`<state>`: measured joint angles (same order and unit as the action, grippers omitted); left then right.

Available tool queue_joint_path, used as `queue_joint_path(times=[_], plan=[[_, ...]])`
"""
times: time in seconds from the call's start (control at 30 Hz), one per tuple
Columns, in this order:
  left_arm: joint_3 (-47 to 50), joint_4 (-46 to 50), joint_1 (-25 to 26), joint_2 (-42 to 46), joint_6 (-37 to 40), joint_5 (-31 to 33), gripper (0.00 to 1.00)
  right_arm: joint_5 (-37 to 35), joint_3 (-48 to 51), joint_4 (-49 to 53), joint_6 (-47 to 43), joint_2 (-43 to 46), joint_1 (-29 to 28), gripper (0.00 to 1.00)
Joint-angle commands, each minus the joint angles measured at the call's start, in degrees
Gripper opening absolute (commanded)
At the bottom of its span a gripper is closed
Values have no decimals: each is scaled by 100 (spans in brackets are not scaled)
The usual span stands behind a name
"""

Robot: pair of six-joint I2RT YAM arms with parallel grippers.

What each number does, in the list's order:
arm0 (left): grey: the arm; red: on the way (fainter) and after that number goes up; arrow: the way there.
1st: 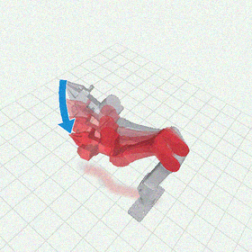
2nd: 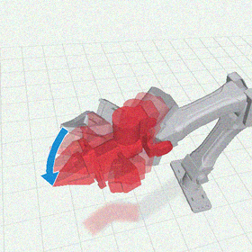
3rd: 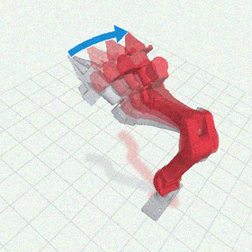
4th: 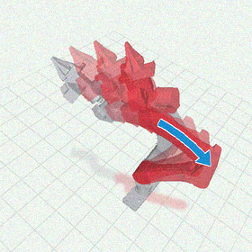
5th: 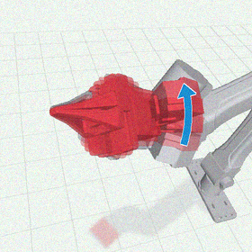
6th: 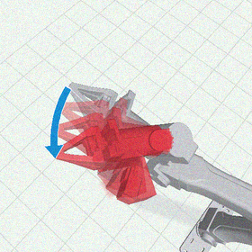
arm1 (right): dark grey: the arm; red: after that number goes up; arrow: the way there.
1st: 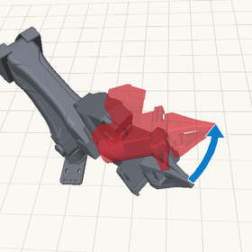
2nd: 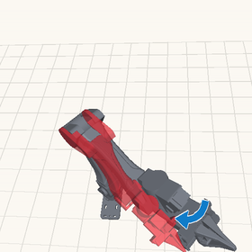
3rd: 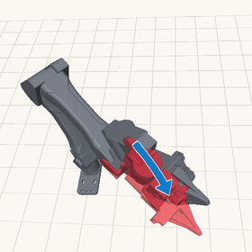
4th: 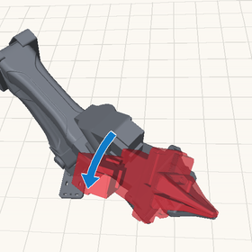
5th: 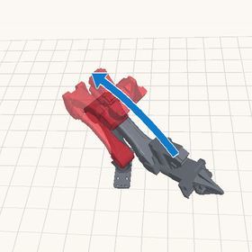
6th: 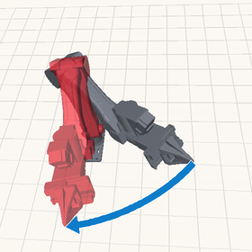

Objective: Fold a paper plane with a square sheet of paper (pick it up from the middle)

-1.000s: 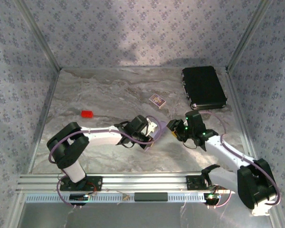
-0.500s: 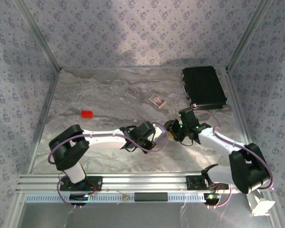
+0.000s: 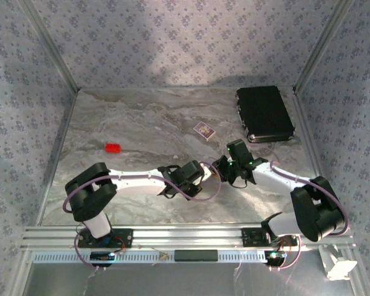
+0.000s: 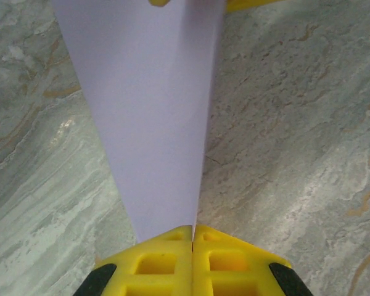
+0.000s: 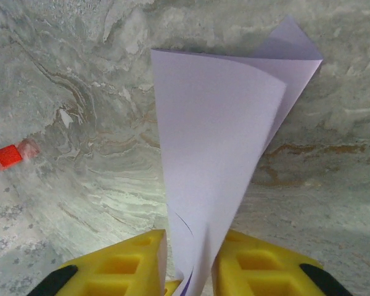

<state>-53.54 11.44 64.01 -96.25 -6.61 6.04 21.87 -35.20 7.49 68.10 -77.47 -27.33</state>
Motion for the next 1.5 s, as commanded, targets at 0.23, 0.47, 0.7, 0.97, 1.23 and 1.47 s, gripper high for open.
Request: queue_joint_path(times=[0.23, 0.47, 0.7, 0.97, 1.23, 1.47], plan=[[-165, 192, 156, -97, 168, 449, 17, 155, -42, -148, 140, -22, -32, 3], [-174, 178, 190, -144, 160, 688, 22, 256, 127, -489, 325, -5, -14, 0], [-192, 202, 184, -193, 131, 759, 20, 289, 127, -505, 318, -3, 9, 0], [-184, 212, 191, -206, 127, 773, 15, 283, 137, -490, 318, -4, 4, 0], [-170, 149, 191, -56, 95, 741, 16, 277, 138, -468, 308, -8, 8, 0], [-130, 64, 191, 36, 59, 698, 18, 274, 136, -473, 313, -28, 17, 0]])
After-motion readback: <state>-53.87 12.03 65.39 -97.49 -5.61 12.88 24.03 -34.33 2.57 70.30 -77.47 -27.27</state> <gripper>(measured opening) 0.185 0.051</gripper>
